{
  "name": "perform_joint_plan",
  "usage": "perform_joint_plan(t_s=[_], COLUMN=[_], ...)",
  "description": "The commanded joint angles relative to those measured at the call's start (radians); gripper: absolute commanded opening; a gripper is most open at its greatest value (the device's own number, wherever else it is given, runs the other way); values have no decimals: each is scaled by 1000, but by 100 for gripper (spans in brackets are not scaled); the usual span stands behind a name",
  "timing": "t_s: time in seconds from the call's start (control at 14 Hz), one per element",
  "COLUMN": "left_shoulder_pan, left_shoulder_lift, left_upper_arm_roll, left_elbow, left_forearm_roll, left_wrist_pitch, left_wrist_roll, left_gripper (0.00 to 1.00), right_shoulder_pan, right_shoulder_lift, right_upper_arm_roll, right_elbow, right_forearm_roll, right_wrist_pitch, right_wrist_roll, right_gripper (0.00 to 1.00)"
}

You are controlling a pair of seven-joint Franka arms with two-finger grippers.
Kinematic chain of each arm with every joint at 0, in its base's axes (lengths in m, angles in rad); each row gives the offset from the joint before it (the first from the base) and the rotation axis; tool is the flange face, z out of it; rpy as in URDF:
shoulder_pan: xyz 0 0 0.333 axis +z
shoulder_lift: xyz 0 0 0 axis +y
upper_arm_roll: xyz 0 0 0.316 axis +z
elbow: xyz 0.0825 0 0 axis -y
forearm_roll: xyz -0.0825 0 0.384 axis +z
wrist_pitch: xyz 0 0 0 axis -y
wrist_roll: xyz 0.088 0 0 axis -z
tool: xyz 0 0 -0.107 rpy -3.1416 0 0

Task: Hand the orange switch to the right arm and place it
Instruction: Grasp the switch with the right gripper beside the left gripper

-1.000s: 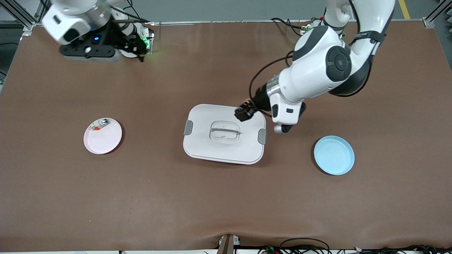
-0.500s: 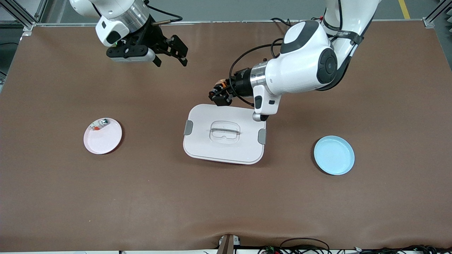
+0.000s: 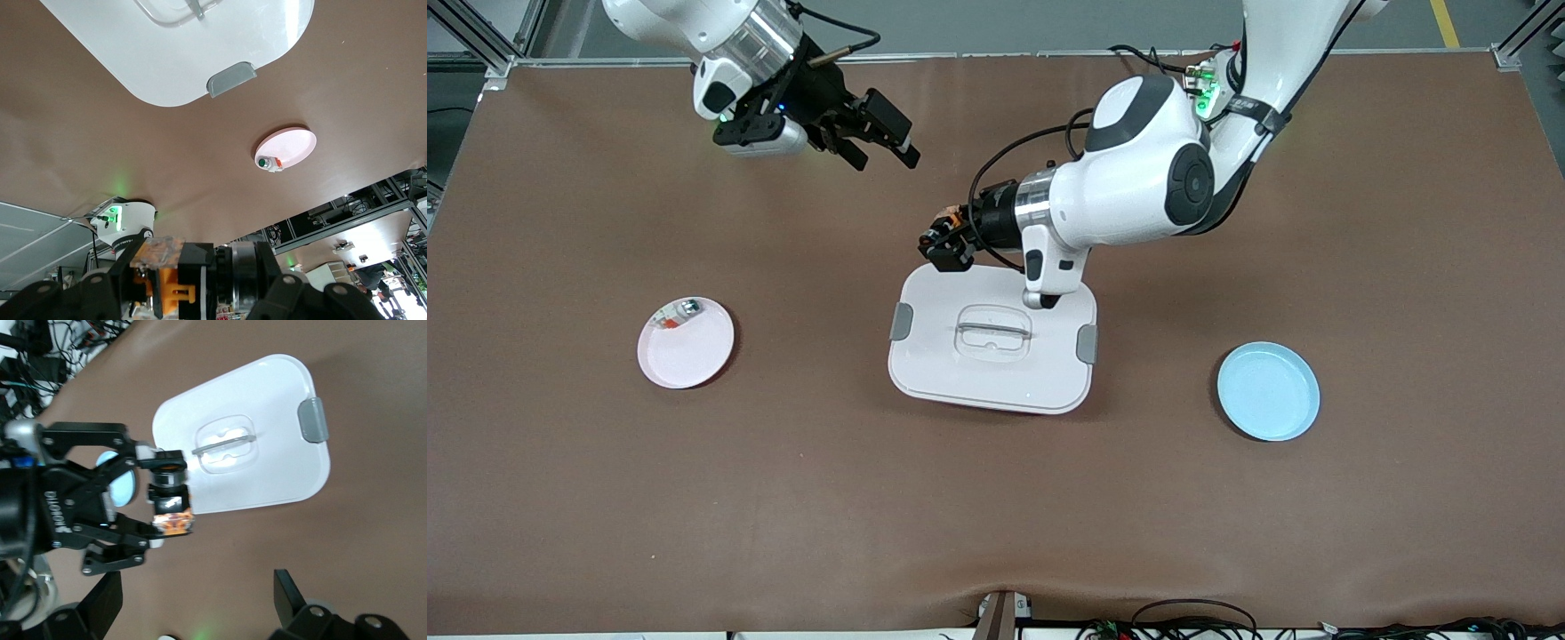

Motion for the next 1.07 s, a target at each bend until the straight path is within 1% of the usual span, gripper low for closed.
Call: perform_joint_plan(t_s=[0.0,0.29,0.5,1.0], left_shoulder_pan=[-23,-39,-42,-48], left_shoulder_lift=[12,9,12,12], left_upper_arm_roll=[2,0,2,2], left_elbow=[27,27,26,26], left_forearm_roll=[-40,-49,-49,-48], left_wrist_pitch=[9,9,9,9], left_wrist_roll=[-28,-105,-126,-145], left_gripper=[0,0,0,0], right_shoulder_pan=[20,21,31,40], right_shoulder_lift=[9,49,75,115], right_upper_arm_roll=[-10,-4,-4,-4], right_elbow=[-24,-29,-26,-26], right_forearm_roll=[22,22,22,20], right_wrist_pitch=[57,87,102,110], right_wrist_roll=[18,19,51,53], right_gripper=[100,100,100,100])
